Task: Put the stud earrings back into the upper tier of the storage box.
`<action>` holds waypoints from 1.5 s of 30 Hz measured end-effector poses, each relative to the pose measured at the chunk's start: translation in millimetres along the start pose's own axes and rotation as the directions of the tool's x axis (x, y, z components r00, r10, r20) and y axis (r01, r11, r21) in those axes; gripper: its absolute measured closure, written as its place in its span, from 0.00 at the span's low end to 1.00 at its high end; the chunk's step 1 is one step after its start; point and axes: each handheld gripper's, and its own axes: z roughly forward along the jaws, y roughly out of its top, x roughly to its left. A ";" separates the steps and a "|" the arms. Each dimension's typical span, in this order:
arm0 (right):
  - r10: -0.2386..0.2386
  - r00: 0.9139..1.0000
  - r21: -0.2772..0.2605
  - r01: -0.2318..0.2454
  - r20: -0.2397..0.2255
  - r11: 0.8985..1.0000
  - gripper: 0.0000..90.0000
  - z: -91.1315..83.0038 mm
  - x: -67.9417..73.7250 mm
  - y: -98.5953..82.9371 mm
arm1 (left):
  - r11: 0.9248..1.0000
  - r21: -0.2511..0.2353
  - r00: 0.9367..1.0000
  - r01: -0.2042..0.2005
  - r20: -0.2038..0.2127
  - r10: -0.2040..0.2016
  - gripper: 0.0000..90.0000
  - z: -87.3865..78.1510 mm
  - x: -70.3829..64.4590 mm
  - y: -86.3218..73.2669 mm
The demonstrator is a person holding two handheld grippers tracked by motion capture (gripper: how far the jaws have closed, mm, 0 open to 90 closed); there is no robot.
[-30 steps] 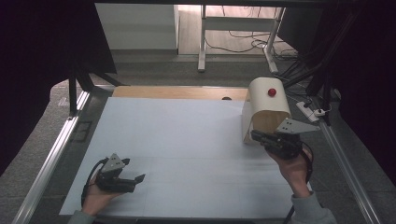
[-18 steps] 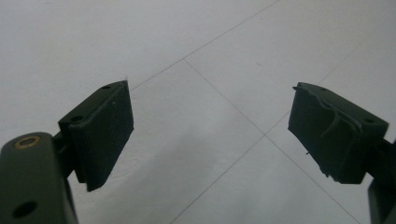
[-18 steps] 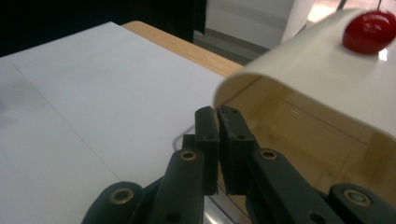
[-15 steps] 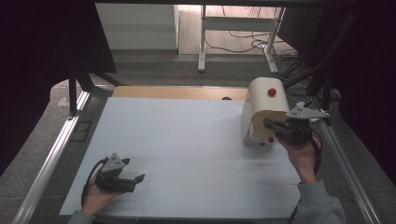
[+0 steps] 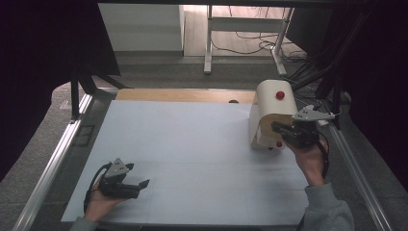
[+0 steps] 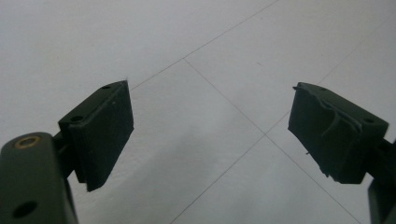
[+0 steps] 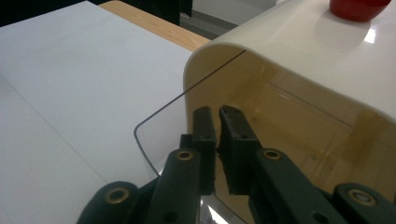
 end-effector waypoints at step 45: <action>-0.020 0.994 0.013 0.022 -0.109 1.000 0.43 -7.0 49.9 -113.0 | 1.000 -0.002 1.000 -0.004 0.002 0.004 0.15 0.0 -1.2 -0.3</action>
